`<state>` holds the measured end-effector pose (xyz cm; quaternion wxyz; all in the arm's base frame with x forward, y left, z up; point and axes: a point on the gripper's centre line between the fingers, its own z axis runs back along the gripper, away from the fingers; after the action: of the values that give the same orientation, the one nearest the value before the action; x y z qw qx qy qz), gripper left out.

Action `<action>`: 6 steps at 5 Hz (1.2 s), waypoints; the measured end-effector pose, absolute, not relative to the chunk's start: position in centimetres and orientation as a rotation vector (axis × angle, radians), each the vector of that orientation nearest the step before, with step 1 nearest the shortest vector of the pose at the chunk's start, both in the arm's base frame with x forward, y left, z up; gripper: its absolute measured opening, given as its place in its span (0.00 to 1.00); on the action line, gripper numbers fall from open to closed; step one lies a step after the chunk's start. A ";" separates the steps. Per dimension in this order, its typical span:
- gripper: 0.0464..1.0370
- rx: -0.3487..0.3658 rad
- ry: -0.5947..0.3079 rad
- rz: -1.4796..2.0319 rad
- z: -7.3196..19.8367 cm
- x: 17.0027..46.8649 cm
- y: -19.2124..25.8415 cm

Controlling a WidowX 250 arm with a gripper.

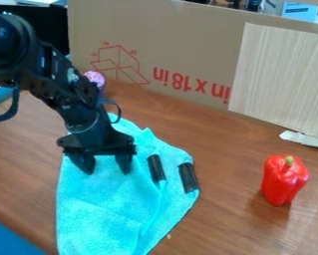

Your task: Move the cloth from bottom to top

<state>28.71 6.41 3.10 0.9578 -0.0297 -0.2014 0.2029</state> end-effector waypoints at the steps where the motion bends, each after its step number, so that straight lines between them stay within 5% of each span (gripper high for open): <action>1: 0.96 -0.051 -0.410 0.438 2.9 30.1 6.0; 6: 0.96 -0.125 -0.384 0.612 3.3 39.6 0.6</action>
<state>39.59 0.64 3.25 0.9336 -0.0610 -0.1878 0.2990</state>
